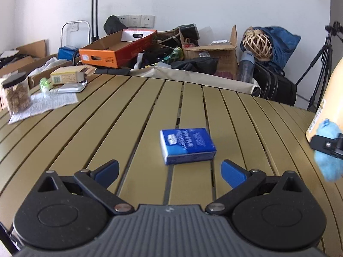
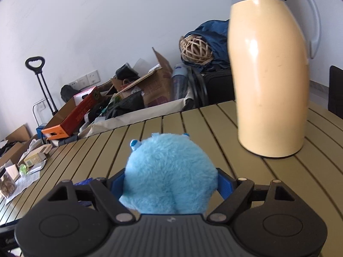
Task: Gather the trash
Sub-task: 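Lift the blue plush with the right tool while the left tool grasps the blue tissue pack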
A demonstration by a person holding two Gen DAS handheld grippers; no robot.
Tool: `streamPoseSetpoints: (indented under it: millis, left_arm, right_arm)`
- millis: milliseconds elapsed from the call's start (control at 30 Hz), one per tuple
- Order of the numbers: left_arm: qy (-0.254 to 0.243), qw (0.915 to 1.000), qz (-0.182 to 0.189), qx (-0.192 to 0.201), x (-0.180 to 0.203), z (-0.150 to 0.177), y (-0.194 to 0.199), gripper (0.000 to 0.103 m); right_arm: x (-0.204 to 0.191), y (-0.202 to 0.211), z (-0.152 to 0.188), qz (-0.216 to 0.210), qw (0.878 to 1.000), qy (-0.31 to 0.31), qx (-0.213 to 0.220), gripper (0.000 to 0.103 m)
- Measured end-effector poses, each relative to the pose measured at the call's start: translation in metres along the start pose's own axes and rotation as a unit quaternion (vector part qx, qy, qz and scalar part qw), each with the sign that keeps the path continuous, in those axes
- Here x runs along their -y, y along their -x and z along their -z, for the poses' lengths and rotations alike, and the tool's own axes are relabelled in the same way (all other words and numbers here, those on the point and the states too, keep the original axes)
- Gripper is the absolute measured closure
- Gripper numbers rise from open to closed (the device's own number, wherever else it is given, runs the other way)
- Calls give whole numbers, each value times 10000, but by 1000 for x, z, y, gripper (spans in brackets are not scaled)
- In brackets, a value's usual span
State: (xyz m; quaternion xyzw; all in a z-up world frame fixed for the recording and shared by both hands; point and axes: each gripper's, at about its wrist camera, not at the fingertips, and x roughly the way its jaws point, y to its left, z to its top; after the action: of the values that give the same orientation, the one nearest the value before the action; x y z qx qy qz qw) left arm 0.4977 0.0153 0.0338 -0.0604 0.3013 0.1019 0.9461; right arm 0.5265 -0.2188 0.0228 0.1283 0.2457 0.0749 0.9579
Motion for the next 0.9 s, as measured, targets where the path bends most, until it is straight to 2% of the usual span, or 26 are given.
streamPoseSetpoints:
  millis: [133,333,533,667,833,900]
  left_arm:
    - [17,9998,-208,-79,17,-20,-18,0]
    - [179,9980,-437,-423,26,-43,-52,0]
    - [248,9950,-633,-731,34,-44,-78,0]
    - [414,9933,-732,-794,34,-42,-89,1]
    - [326,9924,-846,-831,40,-40,-96,12]
    - [279,9922,-909,-807,43,-38,-96,23]
  right_arm:
    - [22,8,-5,126,9998,-139,109,20]
    - [55,16,-9,286,9988,-354,190,20]
    - [76,20,-10,423,9977,-484,214,20]
    - [82,22,-8,399,9973,-573,216,20]
    - [84,23,-8,428,9971,-591,219,20]
    - [85,23,-8,423,9970,-611,221,20]
